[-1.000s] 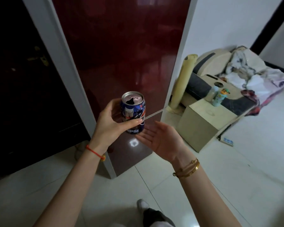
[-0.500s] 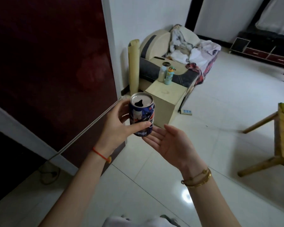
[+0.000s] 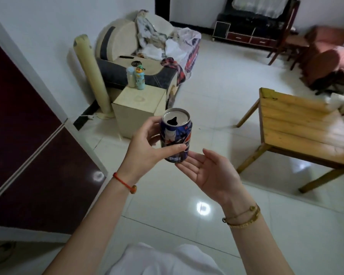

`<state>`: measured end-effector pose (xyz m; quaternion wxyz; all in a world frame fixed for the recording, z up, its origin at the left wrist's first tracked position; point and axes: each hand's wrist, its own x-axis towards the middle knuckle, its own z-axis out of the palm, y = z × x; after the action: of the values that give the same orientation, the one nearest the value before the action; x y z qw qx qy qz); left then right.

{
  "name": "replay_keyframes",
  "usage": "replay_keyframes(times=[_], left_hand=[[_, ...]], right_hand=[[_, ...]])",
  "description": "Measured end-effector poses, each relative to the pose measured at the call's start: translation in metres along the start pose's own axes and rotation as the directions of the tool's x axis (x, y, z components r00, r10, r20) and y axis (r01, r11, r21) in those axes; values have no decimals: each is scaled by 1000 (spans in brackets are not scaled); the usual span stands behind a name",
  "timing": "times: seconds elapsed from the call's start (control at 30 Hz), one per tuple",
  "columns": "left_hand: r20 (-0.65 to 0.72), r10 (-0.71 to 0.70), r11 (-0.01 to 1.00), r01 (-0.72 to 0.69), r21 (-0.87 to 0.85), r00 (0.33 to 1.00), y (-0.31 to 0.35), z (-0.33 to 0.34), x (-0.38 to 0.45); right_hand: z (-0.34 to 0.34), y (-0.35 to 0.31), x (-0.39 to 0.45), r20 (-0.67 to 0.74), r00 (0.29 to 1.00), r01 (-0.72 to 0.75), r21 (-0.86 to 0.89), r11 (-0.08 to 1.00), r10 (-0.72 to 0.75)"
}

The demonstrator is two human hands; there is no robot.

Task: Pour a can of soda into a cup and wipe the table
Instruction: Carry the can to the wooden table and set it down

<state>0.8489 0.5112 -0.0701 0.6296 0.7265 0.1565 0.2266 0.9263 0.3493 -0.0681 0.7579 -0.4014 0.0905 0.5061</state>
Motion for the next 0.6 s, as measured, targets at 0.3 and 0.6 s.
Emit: replay_keyframes(times=[0.3,0.6], left_hand=[[218,8,998,7,-70,976,3,158,25],[415,28,999,-15,-35,910,8,292,49]], right_hand=[[-115,-78,-60,-127,985,128,113,985,-114],[-214,-135,-101,-238,948,271,262,926,-211]])
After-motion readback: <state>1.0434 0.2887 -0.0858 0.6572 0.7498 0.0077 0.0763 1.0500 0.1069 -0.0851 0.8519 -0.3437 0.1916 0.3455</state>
